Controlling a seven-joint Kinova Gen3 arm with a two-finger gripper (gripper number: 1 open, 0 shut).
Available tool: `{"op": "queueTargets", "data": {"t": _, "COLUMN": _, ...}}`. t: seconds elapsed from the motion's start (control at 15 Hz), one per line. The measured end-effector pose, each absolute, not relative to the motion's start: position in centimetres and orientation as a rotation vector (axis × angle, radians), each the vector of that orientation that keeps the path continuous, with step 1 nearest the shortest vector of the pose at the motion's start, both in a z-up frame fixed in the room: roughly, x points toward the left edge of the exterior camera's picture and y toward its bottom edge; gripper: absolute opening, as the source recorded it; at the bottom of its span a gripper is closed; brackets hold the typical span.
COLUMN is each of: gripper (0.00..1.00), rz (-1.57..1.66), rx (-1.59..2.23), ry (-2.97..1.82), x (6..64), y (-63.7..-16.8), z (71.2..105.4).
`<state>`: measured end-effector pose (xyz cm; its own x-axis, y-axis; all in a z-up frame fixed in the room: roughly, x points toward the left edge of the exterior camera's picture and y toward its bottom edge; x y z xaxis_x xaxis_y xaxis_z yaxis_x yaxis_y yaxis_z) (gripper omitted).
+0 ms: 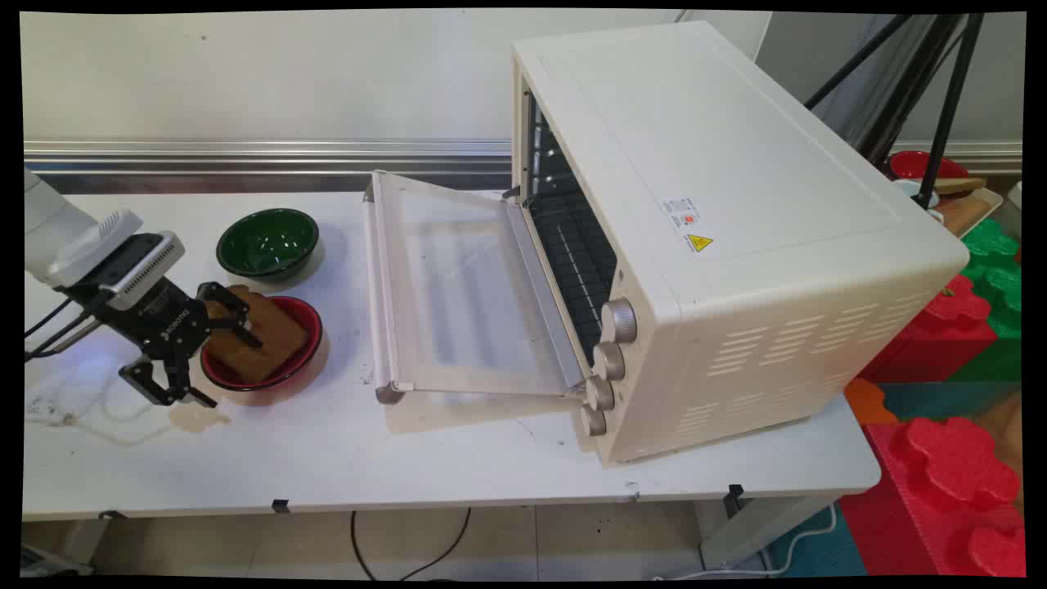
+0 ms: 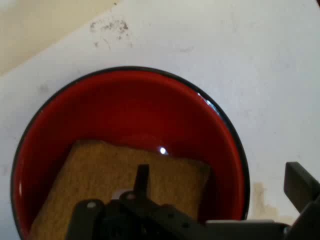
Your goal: Close the oven
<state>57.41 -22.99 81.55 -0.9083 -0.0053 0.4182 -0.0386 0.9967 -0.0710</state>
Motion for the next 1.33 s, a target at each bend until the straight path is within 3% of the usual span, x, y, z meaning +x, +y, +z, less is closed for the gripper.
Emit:
{"op": "queueTargets", "data": {"t": 0.8, "gripper": 1.00, "rz": 0.181, "rx": 0.395, "ry": -2.582, "x": 58.0, "y": -25.4, "z": 86.0}}
{"op": "queueTargets", "data": {"t": 1.33, "gripper": 1.00, "rz": 0.232, "rx": 0.626, "ry": -2.470, "x": 58.5, "y": -28.6, "z": 86.1}}
